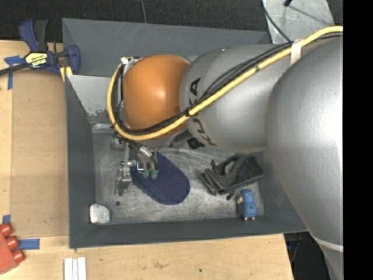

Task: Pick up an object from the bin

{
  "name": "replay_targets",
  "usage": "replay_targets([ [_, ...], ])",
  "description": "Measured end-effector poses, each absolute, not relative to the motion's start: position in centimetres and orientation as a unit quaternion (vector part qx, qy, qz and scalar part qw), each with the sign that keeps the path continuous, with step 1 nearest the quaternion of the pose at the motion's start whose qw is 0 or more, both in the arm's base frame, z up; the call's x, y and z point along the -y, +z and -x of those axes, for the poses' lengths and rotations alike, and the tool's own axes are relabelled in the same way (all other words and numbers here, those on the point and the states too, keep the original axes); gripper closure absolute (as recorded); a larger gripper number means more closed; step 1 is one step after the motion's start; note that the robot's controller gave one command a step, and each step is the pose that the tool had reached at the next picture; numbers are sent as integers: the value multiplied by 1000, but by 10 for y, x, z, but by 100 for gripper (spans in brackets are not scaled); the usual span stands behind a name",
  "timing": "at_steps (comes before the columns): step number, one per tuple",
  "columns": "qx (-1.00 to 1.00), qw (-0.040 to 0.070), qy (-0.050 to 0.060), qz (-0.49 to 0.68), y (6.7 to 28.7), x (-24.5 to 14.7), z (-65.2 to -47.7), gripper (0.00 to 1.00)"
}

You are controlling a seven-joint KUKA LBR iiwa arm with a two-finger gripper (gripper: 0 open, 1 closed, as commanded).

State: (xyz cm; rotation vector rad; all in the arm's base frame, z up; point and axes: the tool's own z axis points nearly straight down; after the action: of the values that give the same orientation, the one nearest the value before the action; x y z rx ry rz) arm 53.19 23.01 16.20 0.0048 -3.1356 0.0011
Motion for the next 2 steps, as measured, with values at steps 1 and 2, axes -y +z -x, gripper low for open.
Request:
replay_targets([
  [1, 999, -3, -3, 50, 71, -162, -595, 0],
  [2, 987, -1, 0, 161, 101, -115, -564, 0],
])
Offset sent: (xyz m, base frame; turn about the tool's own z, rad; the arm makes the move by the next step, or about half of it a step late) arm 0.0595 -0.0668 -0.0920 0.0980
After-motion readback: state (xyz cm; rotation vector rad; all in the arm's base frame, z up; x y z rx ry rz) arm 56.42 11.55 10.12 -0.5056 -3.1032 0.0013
